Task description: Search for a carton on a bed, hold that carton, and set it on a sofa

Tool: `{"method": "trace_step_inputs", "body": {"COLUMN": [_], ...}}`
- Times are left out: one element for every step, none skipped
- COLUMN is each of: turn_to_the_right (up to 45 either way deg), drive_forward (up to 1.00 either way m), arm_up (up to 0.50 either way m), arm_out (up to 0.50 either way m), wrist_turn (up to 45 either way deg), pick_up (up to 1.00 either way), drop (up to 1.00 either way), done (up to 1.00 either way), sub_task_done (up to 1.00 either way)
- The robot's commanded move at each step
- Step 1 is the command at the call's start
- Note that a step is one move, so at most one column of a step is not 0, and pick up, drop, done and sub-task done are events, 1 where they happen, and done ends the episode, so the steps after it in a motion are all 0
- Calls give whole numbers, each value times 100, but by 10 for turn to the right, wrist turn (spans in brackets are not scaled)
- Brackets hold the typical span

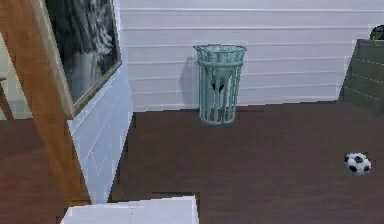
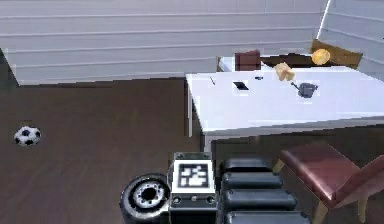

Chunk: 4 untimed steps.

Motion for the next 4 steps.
{"method": "trace_step_inputs", "body": {"turn_to_the_right": [-450,-30,0,-450], "drive_forward": [0,0,60,0], "arm_up": [0,0,0,0], "arm_out": [0,0,0,0], "wrist_turn": [0,0,0,0], "pick_up": [0,0,0,0], "drop": [0,0,0,0], "done": [0,0,0,0], "sub_task_done": [0,0,0,0]}}
